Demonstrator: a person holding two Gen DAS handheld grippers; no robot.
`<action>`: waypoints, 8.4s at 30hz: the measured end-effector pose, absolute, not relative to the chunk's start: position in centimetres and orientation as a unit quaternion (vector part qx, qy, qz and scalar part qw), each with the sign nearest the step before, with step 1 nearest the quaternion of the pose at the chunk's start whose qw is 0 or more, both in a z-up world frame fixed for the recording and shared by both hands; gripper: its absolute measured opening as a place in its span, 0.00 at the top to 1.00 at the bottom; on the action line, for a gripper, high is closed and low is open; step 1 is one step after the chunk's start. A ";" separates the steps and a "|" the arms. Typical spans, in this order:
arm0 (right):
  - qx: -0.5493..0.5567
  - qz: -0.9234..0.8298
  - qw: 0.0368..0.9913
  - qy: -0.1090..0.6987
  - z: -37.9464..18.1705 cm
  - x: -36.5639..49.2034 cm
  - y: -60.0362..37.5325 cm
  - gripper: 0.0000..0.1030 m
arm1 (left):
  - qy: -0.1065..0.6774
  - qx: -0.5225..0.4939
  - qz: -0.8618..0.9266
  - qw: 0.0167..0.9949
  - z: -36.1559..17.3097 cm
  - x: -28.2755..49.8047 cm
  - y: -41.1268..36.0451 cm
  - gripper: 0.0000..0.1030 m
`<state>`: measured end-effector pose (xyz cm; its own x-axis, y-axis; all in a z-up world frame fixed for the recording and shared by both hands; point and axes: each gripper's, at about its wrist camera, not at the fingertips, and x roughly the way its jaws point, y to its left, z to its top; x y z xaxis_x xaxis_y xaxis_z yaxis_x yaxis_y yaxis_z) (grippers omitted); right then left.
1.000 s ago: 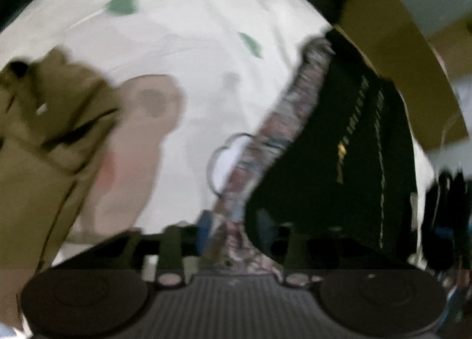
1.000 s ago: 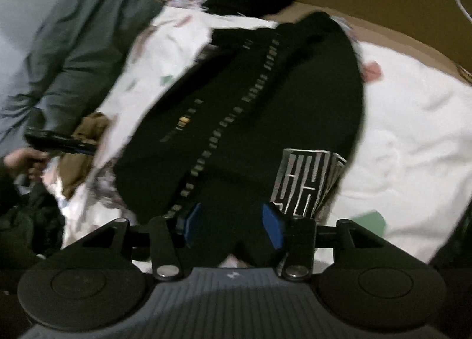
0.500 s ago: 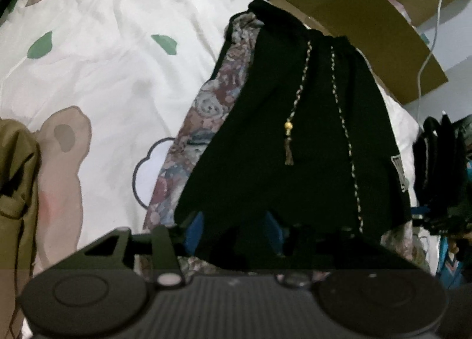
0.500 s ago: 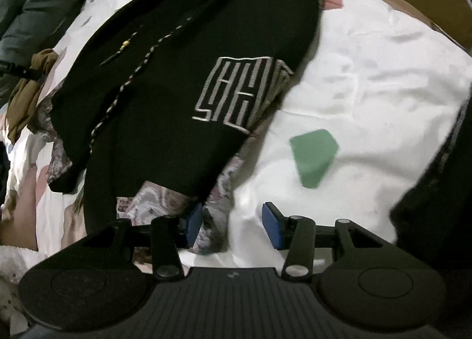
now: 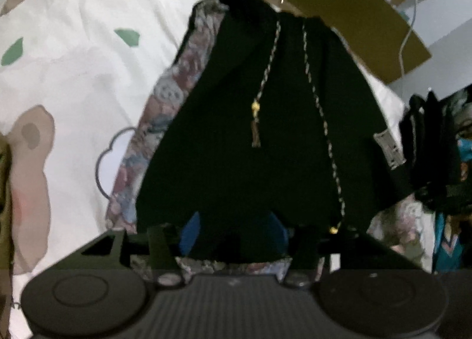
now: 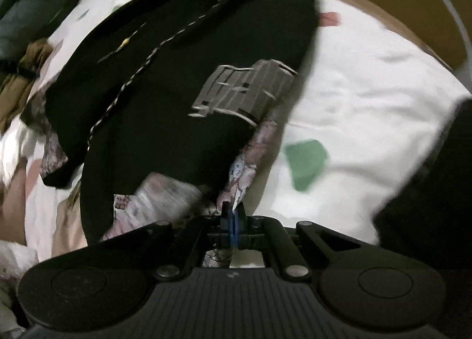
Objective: Organize soft objects
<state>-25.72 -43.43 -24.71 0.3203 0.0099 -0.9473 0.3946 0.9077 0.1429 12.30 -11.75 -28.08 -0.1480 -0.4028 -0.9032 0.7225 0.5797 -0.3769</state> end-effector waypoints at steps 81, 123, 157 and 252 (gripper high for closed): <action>0.084 -0.279 0.760 0.581 -28.7 -17.0 -57.1 0.94 | 0.552 0.151 -0.406 0.712 -35.0 21.3 -18.0 0.31; -0.008 -0.107 0.880 0.462 -9.2 -9.7 -46.1 0.65 | 0.445 0.093 -0.351 0.819 -17.7 22.9 -2.2 0.12; -0.079 0.104 0.869 0.478 -12.6 5.6 -27.7 0.56 | 0.456 0.077 -0.294 0.837 -28.5 26.0 4.1 0.36; 0.007 0.108 0.929 0.353 0.5 1.7 -14.9 0.30 | 0.331 -0.081 -0.499 0.797 8.8 12.5 -11.4 0.97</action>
<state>1.66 -14.93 0.51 0.7279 0.2057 -0.6541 -0.1965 0.9765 0.0884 12.45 -11.43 8.83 0.2834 -0.8490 -0.4460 0.7413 0.4890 -0.4597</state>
